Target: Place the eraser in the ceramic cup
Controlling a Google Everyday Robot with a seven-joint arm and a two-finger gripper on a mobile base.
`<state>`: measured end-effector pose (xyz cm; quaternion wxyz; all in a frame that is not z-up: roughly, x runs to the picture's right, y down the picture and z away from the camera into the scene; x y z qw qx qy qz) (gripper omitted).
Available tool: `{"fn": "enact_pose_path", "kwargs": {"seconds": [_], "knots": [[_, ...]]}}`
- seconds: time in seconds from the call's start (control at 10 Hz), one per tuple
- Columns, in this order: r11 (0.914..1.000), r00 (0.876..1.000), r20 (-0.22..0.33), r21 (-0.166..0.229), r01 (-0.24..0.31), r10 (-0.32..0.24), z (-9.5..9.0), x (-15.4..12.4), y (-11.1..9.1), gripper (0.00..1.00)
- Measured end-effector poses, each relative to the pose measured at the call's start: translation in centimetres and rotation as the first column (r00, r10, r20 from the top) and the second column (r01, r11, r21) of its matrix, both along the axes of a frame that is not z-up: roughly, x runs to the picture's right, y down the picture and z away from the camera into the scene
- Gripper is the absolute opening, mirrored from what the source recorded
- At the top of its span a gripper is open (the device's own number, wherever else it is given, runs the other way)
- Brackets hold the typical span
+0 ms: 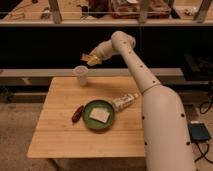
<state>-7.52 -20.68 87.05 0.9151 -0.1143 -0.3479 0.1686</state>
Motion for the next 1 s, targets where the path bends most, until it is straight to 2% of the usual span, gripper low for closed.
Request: {"fn": "enact_pose_path", "kwargs": {"seconds": [0.6, 0.8, 1.0], "knots": [[0.9994, 0.999, 0.010, 0.007, -0.035, 0.035, 2.8, -2.2, -1.2, 0.14], [0.9959, 0.996, -0.032, 0.019, -0.089, 0.089, 3.6, -3.0, -0.8, 0.14], [0.9854, 0.984, -0.065, 0.037, -0.166, 0.168, 4.1, -3.7, -0.6, 0.14]]}}
